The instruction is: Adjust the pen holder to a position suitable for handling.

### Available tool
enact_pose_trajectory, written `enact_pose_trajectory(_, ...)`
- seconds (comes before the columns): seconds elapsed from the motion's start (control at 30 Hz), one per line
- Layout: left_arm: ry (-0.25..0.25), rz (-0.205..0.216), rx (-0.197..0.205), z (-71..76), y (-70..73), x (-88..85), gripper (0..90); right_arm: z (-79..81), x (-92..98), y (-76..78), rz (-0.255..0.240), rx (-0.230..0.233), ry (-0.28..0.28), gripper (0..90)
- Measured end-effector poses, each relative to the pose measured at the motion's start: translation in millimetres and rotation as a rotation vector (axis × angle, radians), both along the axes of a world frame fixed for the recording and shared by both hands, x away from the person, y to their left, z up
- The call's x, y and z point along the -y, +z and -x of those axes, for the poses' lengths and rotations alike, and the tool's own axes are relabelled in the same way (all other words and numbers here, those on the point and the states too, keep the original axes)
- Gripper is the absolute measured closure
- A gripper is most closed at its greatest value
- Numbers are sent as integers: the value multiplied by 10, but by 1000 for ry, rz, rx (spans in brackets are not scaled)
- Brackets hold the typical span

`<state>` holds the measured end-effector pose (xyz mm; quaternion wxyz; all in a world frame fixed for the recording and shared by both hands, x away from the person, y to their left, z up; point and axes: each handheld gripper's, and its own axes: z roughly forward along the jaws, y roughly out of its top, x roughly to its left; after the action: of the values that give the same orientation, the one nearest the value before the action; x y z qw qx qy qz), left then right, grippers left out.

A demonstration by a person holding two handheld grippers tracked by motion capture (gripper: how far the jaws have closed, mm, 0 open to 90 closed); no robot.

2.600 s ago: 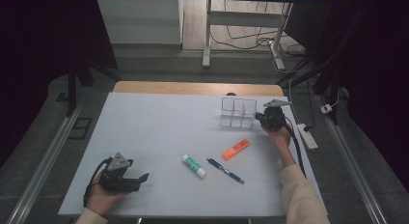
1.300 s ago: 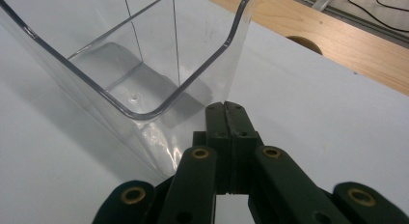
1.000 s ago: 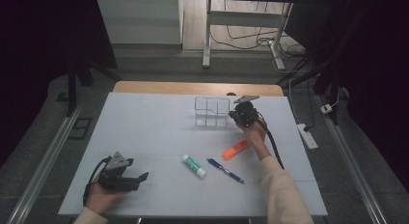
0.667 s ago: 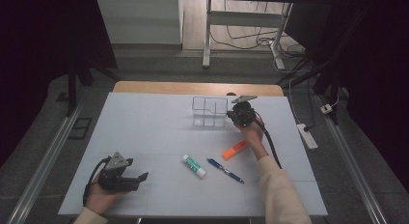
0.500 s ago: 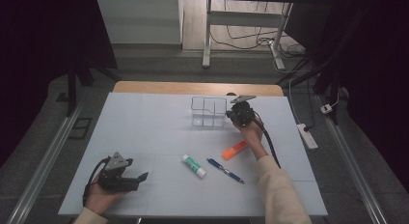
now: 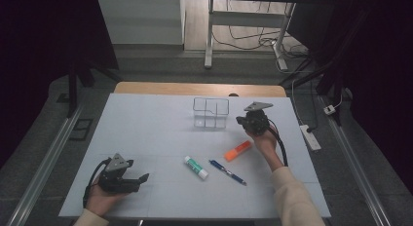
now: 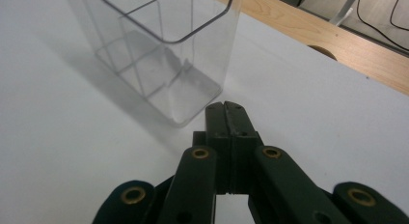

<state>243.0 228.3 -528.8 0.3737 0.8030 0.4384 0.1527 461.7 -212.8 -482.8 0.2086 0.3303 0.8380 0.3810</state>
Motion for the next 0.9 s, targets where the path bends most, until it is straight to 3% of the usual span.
enact_pose_trajectory(0.2,2,3,-2,-21,-6,0,193,232,128,33,-44,2,35,872)
enact_pose_trajectory(0.57,-3,4,-3,-33,-5,12,194,580,238,149,-80,-10,94,554)
enact_pose_trajectory(0.77,-1,2,-3,-31,-8,11,193,775,303,162,-104,-19,121,504)
enact_pose_trajectory(0.9,-2,0,-1,-24,-7,17,193,853,330,153,-88,-23,131,485)
